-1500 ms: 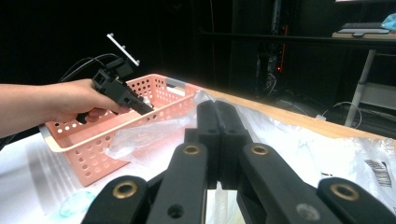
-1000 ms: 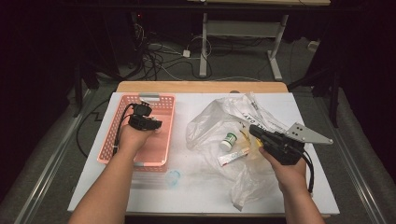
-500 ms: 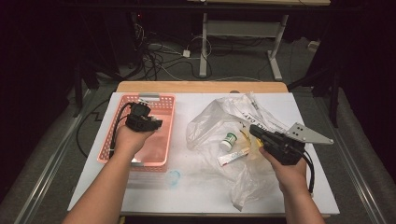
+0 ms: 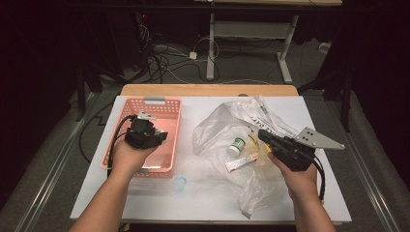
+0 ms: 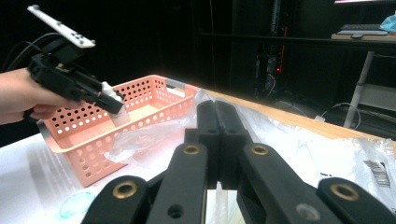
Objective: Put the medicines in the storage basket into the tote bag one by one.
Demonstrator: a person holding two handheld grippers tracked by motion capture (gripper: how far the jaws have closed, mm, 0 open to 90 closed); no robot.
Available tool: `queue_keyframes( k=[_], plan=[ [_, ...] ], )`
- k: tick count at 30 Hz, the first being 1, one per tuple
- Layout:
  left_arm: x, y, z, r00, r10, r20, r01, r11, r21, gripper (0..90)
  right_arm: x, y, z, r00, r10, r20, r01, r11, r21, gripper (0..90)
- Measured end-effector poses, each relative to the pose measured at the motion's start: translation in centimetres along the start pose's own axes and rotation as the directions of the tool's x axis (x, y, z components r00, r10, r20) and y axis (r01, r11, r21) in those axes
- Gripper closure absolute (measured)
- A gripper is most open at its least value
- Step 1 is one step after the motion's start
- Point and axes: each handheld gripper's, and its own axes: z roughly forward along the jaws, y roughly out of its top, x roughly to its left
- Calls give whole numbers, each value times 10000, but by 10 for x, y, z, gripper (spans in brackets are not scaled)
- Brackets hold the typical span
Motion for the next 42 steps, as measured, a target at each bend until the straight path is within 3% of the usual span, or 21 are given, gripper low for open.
queue_keyframes(
  k=[4, 7, 12, 16, 26, 32, 37, 42],
  plan=[
    [-6, -12, -5, 9998, 203, -55, -203, 9996, -179, 584, 1, 0, 0, 10000, -4, -14, 4, 10000, 62, 900],
    [-8, -21, -9, 9992, 223, 321, -205, 9984, -527, 584, 2, -1, 2, 10000, -18, -14, 18, 10000, 71, 900],
    [-11, -31, -13, 9991, 198, 372, -161, 9951, -973, 584, 3, -1, 3, 10000, -59, -46, 59, 9999, 133, 900],
    [-13, -35, -17, 9993, 248, 263, -214, 9921, -1240, 584, 4, -2, 4, 10000, -80, -53, 80, 9998, 160, 900],
    [-20, -41, -27, 9976, 459, 510, -366, 9845, -1714, 585, 4, -2, 4, 10000, -79, -34, 79, 9998, 166, 900],
    [-38, -37, -36, 9912, 887, 987, -665, 9756, -2095, 585, 5, -2, 5, 9999, -99, -74, 101, 9997, 206, 900],
    [-53, -36, -33, 9799, 1173, 1617, -804, 9726, -2179, 585, 4, -2, 4, 9999, -109, -52, 110, 9998, 144, 900],
    [-71, -35, -26, 9700, 1620, 1814, -1237, 9708, -2053, 585, 5, -2, 4, 9999, -80, -73, 81, 9998, 154, 900]
  ],
)
